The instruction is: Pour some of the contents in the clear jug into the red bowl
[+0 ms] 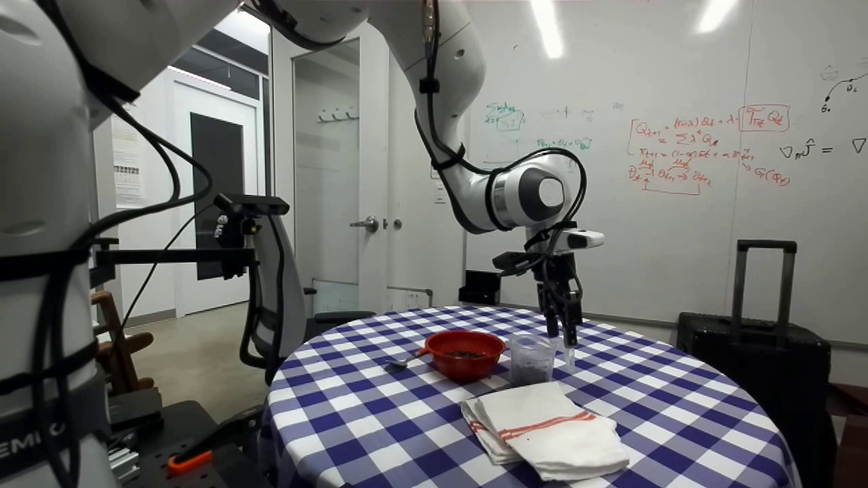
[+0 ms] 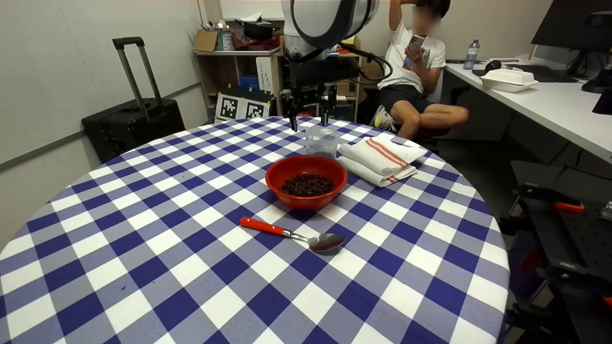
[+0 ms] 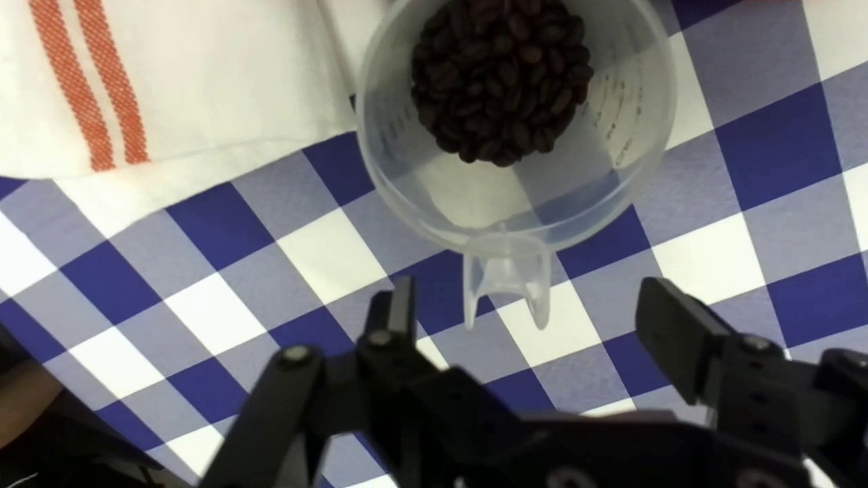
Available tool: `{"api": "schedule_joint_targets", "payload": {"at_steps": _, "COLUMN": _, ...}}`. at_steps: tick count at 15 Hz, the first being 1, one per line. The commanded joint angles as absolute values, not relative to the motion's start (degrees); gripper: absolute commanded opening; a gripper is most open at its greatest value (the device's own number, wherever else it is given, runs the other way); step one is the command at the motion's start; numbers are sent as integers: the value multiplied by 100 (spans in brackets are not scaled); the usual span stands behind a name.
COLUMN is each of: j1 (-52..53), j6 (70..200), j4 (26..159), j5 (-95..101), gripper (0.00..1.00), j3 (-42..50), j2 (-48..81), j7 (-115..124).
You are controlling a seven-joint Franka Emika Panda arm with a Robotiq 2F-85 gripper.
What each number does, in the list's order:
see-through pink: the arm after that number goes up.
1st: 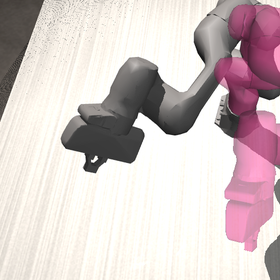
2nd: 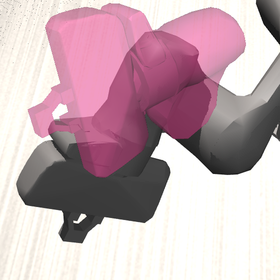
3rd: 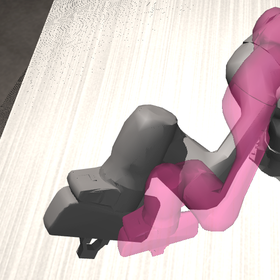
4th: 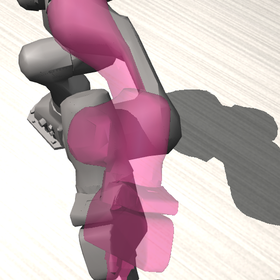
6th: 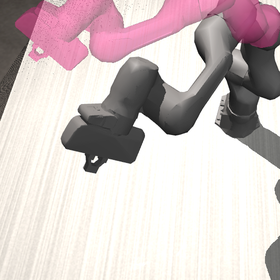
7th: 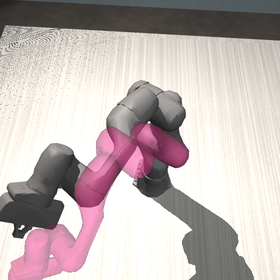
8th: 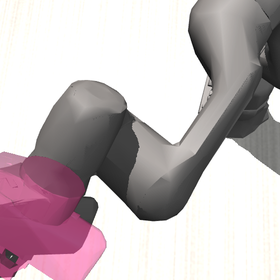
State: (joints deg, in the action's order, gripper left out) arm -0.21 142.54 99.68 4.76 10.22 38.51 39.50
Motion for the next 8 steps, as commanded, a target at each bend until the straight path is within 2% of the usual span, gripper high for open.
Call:
{"api": "schedule_joint_targets", "payload": {"at_steps": 1, "j1": 53, "j6": 14115, "j4": 9647, "j5": 408, "gripper": 51, "j3": 1143, "j2": 4064, "j7": 3817}}
{"api": "schedule_joint_targets", "payload": {"at_steps": 7, "j1": 21, "j6": 14132, "j4": 9684, "j5": 343, "gripper": 6, "j3": 1116, "j2": 3998, "j7": 3758}}
{"api": "schedule_joint_targets", "payload": {"at_steps": 8, "j1": 24, "j6": 14127, "j4": 9723, "j5": 327, "gripper": 4, "j3": 1086, "j2": 3934, "j7": 3724}}
